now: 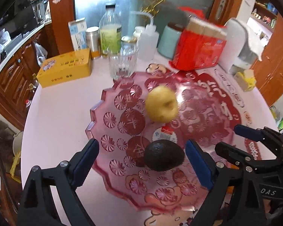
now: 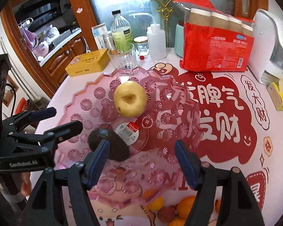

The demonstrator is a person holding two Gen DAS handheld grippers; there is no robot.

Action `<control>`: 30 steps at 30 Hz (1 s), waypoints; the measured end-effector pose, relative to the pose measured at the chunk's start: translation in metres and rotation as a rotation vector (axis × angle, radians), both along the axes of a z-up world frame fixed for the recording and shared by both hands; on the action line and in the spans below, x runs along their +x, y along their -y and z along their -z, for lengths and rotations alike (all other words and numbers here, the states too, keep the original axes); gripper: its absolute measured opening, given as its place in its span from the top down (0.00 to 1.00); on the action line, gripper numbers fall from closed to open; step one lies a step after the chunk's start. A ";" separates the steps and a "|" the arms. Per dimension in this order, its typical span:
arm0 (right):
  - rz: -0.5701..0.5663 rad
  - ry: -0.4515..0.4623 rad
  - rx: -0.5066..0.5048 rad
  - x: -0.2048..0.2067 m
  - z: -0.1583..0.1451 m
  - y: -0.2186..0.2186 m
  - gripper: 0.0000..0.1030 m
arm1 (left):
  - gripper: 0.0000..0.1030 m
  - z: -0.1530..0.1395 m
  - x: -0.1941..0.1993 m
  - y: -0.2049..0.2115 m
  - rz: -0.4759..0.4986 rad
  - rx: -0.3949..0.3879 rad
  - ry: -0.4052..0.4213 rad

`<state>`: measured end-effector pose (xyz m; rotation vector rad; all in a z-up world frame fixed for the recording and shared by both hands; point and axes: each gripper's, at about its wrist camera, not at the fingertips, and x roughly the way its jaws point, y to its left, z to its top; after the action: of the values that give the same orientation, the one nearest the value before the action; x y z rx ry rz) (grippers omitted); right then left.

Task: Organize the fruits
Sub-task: 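Carry the avocado and pear to the pink bowl and release both, then grasp the brown banana with the left tool while the right tool grasps the red apple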

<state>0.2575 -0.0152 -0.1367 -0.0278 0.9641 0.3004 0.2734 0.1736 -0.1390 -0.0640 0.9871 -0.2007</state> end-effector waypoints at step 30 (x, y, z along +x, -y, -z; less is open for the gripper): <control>0.048 0.225 0.034 -0.173 -0.126 0.105 0.24 | 0.01 -0.145 -0.156 0.032 -0.097 -0.022 0.156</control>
<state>0.0841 -0.1204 -0.0112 -0.0076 0.7349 0.2633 0.1175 0.1421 0.0056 -0.1149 0.8240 -0.1254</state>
